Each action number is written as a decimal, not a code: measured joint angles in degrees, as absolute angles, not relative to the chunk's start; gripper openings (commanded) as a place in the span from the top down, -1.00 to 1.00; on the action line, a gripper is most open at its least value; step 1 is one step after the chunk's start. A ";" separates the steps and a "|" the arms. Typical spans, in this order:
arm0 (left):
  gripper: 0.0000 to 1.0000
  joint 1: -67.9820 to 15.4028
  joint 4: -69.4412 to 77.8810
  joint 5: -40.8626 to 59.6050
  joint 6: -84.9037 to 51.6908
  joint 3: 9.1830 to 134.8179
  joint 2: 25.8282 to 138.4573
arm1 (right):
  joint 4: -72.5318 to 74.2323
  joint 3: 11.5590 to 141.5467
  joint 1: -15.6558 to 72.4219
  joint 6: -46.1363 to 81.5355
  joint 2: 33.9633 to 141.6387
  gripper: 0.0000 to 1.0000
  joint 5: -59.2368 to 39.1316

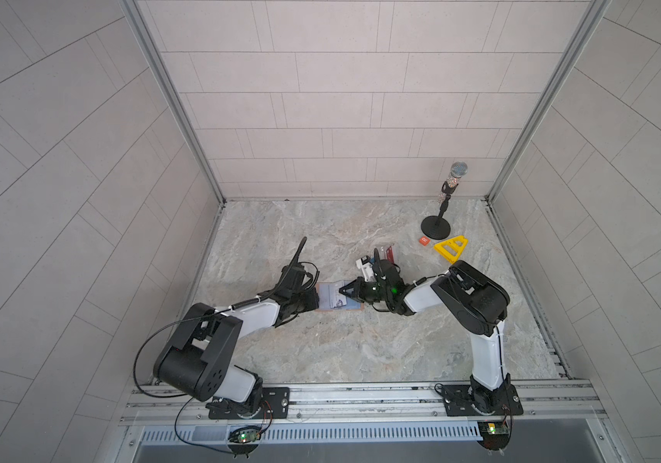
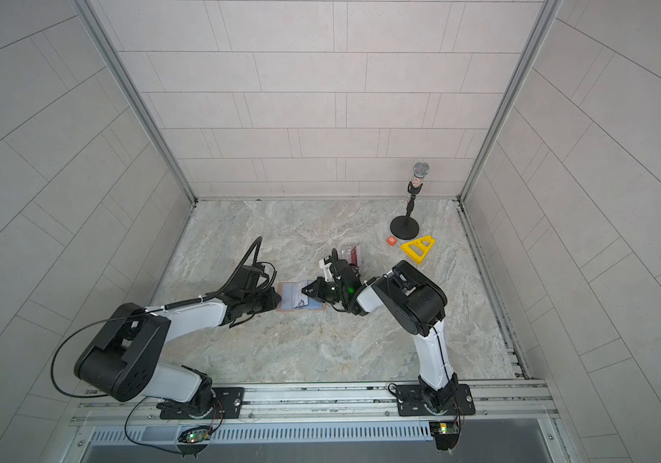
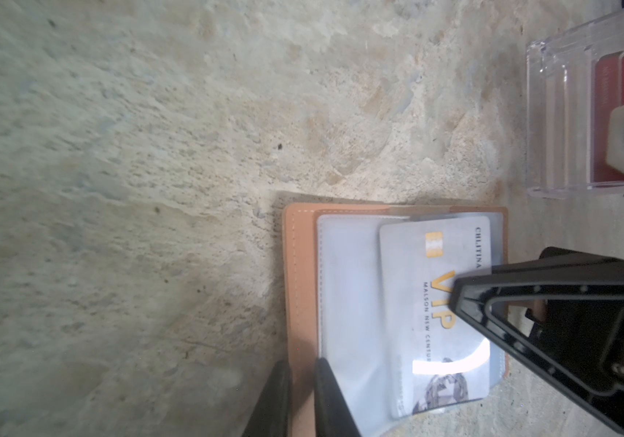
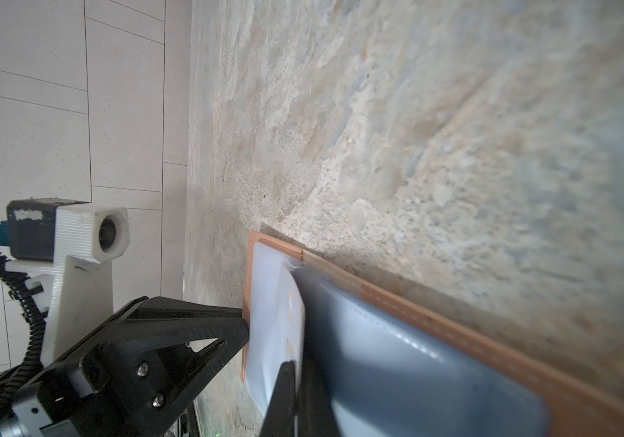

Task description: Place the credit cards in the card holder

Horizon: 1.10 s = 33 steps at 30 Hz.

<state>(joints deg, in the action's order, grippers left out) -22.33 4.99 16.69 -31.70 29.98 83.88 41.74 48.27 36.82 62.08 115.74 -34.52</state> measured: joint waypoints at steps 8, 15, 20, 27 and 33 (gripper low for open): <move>0.61 -22.33 4.99 16.71 -31.70 29.98 83.88 | 41.32 48.42 37.91 61.95 115.74 0.70 -32.86; 0.61 -22.37 4.99 16.71 -31.68 29.98 83.88 | 35.40 50.37 39.42 58.59 114.21 0.39 -30.17; 0.61 -22.39 4.97 16.71 -31.70 29.98 83.88 | 27.11 53.08 40.91 54.61 112.05 0.12 -27.18; 0.61 -22.44 4.99 16.80 -31.68 29.98 83.88 | 10.76 58.59 43.90 47.48 109.08 -0.12 -19.90; 0.60 -22.44 4.99 16.84 -31.68 29.98 83.88 | 3.75 61.28 44.71 43.94 108.51 -0.21 -17.65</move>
